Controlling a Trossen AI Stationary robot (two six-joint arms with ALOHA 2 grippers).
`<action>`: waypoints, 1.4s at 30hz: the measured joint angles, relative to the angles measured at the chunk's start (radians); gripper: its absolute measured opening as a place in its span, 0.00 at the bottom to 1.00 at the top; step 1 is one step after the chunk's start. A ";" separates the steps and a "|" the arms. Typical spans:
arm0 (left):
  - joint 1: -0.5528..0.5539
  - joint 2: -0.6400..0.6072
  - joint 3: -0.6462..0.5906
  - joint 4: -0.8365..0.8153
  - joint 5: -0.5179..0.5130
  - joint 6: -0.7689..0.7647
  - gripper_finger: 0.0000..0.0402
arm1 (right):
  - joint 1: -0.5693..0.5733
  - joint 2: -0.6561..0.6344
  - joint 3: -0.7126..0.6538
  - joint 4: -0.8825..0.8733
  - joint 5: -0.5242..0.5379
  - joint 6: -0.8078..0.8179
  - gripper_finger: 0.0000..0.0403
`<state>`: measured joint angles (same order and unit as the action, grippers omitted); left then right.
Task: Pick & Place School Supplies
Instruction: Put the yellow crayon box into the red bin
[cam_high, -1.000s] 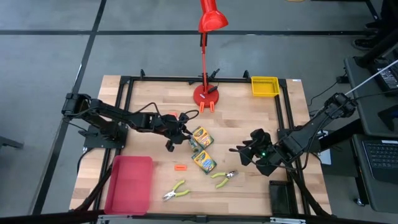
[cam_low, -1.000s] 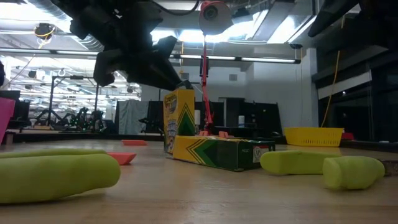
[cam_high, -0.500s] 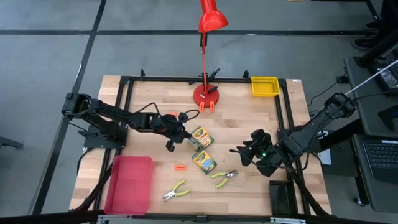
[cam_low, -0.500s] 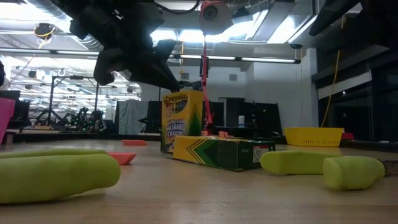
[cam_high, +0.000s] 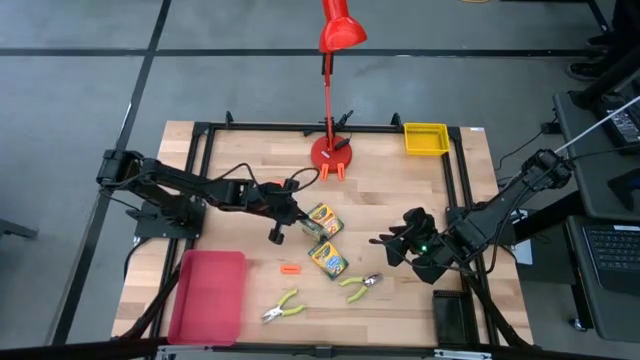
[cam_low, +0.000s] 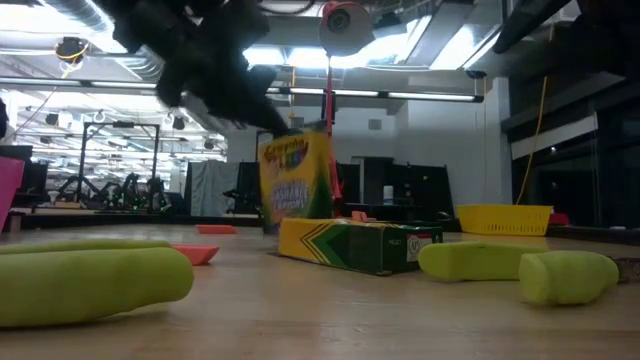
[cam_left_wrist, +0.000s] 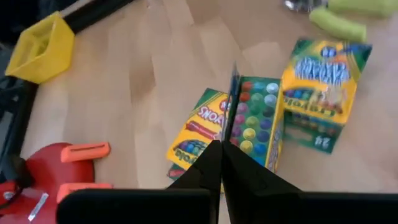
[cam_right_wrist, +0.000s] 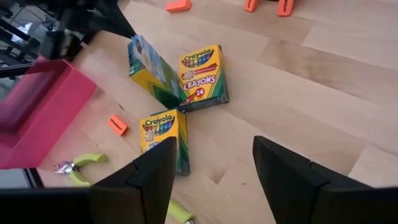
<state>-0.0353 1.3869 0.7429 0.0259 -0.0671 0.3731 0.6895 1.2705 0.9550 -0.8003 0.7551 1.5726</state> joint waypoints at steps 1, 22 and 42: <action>0.000 -0.004 0.013 -0.004 0.000 -0.023 0.01 | 0.000 0.000 0.000 0.000 0.000 0.001 0.54; -0.118 -0.393 0.148 -0.687 0.057 -0.605 0.01 | 0.035 0.000 0.000 0.064 0.155 0.006 0.54; -0.715 -0.580 0.151 -1.003 -0.227 -1.310 0.01 | 0.005 0.000 0.000 0.111 0.207 -0.020 0.54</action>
<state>-0.7498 0.8071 0.8940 -0.9767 -0.2944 -0.9373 0.6942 1.2705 0.9554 -0.6896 0.9617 1.5527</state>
